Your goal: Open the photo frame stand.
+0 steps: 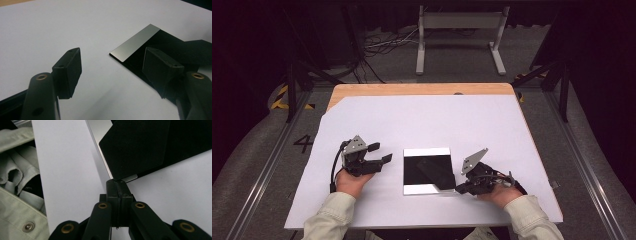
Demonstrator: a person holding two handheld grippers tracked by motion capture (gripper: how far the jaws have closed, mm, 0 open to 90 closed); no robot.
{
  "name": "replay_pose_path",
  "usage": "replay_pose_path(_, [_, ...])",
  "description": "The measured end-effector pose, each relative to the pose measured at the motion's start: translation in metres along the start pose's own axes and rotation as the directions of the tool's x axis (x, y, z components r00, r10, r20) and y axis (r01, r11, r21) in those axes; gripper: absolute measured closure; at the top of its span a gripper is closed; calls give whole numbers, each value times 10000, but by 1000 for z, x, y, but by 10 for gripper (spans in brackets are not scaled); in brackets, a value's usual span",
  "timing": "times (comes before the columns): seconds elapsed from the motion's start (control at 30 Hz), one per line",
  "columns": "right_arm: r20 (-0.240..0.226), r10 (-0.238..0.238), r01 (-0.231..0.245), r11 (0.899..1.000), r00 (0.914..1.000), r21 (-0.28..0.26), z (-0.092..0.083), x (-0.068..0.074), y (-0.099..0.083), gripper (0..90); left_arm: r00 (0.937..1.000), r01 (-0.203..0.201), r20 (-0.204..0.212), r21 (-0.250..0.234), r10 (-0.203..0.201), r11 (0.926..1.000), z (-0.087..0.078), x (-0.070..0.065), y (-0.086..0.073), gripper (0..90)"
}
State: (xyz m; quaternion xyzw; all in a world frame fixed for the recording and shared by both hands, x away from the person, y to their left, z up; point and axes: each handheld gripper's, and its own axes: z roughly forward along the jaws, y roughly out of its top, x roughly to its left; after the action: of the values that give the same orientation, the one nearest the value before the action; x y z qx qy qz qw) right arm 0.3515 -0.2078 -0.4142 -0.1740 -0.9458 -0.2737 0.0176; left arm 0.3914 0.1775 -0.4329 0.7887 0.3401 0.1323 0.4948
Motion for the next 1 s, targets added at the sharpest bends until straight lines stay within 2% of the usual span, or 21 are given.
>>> replay_pose_path(0.27, [-87, 54, -60, 9973, 9999, -726, -6, 0, 1, 894, 10000, 2, -5, 32, -2, 10000, 1, 0, 0, 320])
replay_pose_path(0.53, [-93, 83, -97, 9868, 9999, -1615, -14, 1, 3, 894, 10000, -13, 28, 84, 13, 10000, 1, -1, 0, 319])
replay_pose_path(1.0, [187, 89, -43, 9719, 9998, -2355, -19, 4, 9, 895, 10000, 14, -70, 104, -14, 9999, 0, -1, -2, 315])
